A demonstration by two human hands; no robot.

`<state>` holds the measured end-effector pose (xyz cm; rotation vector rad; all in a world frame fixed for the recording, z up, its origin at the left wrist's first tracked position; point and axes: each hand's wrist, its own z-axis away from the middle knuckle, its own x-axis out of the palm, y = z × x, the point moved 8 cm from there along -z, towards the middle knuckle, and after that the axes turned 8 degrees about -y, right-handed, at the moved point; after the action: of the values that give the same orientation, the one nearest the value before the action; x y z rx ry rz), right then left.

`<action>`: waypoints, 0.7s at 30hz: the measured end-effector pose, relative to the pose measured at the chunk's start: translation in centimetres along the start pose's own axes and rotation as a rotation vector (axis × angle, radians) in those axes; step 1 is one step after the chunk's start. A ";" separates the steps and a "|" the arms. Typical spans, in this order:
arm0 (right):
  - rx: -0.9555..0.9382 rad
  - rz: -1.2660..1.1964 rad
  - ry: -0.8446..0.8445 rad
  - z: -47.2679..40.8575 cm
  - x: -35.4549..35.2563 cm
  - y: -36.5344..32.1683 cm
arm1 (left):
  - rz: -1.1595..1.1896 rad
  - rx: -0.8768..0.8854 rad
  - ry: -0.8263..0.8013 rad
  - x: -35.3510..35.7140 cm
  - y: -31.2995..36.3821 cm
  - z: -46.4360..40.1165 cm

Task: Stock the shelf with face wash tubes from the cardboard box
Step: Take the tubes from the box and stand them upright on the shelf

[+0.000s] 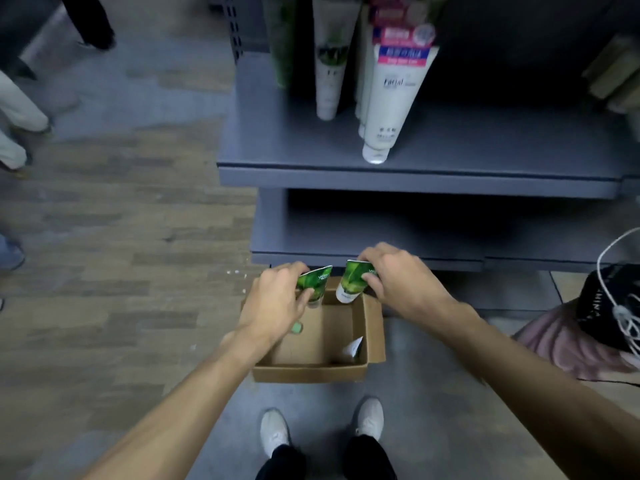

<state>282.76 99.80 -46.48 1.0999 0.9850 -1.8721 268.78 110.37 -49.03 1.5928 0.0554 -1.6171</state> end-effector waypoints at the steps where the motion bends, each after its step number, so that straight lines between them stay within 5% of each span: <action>1: 0.003 0.003 0.011 0.4 -1.2 -0.3 | -0.013 0.020 0.008 -1.3 0.6 0.0; 10: 0.044 0.009 0.139 3.5 -12.5 -0.5 | -0.136 0.232 0.109 -10.9 7.9 -1.6; 21: -0.032 -0.009 0.316 3.8 -22.6 4.3 | -0.076 0.244 0.192 -16.3 15.4 -5.1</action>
<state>293.35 99.38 -25.67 1.4027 1.1917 -1.7139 279.01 111.79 -28.55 1.9519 0.0207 -1.5698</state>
